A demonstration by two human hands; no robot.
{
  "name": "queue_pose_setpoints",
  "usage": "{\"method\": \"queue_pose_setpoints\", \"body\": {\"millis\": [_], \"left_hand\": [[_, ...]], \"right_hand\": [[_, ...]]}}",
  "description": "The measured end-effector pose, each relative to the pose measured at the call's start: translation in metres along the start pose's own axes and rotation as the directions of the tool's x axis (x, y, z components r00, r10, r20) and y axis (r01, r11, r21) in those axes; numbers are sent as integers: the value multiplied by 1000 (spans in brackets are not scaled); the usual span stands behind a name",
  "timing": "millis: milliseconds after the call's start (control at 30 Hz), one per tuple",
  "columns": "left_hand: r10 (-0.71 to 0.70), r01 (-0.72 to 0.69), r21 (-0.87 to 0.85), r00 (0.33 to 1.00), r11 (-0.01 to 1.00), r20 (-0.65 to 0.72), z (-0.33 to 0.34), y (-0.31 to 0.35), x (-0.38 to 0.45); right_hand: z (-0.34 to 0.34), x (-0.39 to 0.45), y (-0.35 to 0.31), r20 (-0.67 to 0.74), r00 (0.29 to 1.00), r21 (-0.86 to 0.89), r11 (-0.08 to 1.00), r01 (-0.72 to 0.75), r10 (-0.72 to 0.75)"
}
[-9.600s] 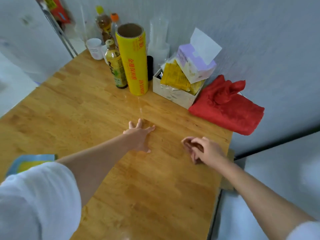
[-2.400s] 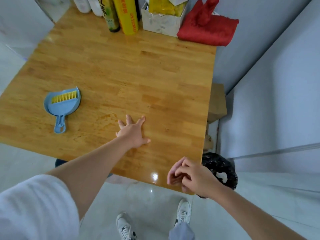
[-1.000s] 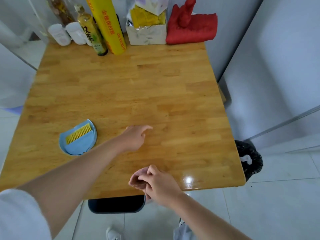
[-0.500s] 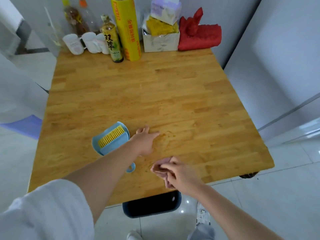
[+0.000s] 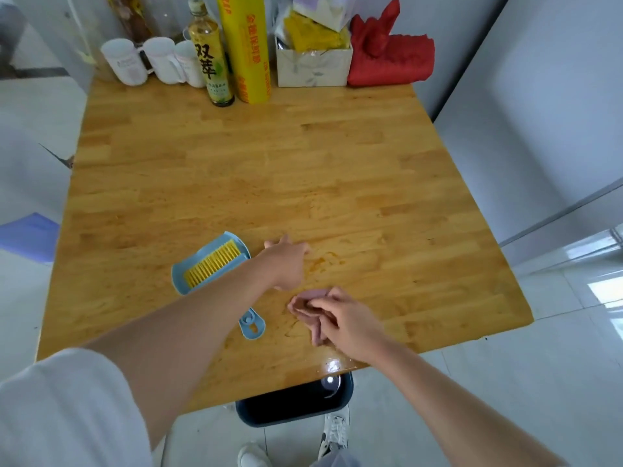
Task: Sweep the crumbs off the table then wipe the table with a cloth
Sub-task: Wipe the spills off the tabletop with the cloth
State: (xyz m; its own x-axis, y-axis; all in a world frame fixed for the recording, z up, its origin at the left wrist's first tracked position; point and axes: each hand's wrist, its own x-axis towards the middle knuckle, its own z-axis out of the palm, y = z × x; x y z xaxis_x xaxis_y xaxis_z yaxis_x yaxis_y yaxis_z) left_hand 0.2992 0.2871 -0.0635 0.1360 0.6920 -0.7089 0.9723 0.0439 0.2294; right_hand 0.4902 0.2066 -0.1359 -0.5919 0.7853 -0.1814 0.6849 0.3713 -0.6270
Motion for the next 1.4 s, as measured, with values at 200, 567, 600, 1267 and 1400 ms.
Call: {"method": "queue_pose_setpoints", "body": {"millis": [200,567,600,1267,1400], "left_hand": [[14,-29,-92,987,995,-161,-19,-27,9],[-139,140,-4,981,990,-137,-67,-52,54],[-140,141,-2,981,990,-132,-70,-52,55],[-162,161,-34,987,986,-13,-82,-57,61],[-155,153,-60,987,986,-31,-80,-62,60]], "right_hand": [[-97,34,69,-533,480,418,710,-566,697],[-85,75,50,-150,976,-95,980,-173,158],[-104,80,65,-340,875,-13,929,-370,344],[-80,168,16,-229,960,5,987,-163,160],[-91,168,24,129,981,-159,973,167,-148]]}}
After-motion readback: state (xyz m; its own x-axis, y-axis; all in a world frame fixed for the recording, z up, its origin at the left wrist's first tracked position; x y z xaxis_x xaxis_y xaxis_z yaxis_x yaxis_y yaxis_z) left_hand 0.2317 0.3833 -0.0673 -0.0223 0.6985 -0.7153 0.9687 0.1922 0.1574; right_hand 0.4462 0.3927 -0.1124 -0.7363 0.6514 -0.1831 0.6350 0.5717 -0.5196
